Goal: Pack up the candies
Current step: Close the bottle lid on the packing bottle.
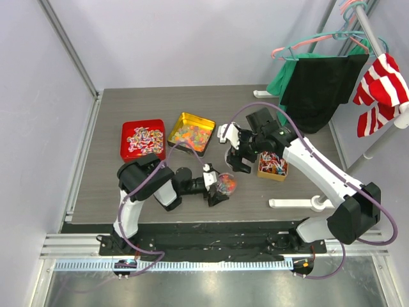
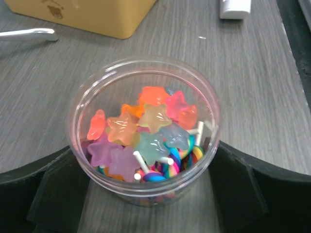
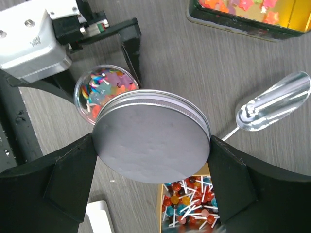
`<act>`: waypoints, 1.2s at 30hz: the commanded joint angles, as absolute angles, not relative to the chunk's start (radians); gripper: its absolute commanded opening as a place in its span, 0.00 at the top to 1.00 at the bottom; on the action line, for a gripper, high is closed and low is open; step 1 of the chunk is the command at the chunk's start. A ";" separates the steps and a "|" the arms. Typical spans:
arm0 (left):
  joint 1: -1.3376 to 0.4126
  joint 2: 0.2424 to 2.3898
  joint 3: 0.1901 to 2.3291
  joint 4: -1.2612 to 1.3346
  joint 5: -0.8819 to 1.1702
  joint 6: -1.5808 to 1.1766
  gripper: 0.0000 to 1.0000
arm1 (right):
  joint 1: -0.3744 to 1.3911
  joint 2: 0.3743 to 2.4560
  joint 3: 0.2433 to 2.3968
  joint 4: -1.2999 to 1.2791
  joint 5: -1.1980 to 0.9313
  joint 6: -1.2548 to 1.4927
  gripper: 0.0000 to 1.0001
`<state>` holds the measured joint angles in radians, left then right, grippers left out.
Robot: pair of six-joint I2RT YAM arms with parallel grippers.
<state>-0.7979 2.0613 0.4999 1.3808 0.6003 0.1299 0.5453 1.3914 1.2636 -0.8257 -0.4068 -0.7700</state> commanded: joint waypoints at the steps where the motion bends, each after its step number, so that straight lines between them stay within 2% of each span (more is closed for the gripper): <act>1: -0.813 2.088 0.465 1.548 0.543 0.159 0.00 | 0.554 1.370 1.255 -0.821 -0.462 -0.767 0.39; 8: -0.779 1.997 0.388 1.548 0.502 0.130 0.00 | 0.574 1.427 1.270 -0.857 -0.459 -0.778 0.40; 26: -0.761 2.052 0.453 1.548 0.589 0.097 0.00 | 0.661 1.568 1.233 -0.905 -0.434 -0.804 0.41; 36: -0.758 2.054 0.457 1.548 0.614 0.101 0.10 | 0.680 1.606 1.180 -0.781 -0.422 -0.727 0.42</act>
<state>-0.7628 2.0346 0.4561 1.3792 0.5926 0.0864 0.6704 1.6001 1.1934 -0.8730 -0.4236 -0.7765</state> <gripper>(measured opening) 0.917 0.890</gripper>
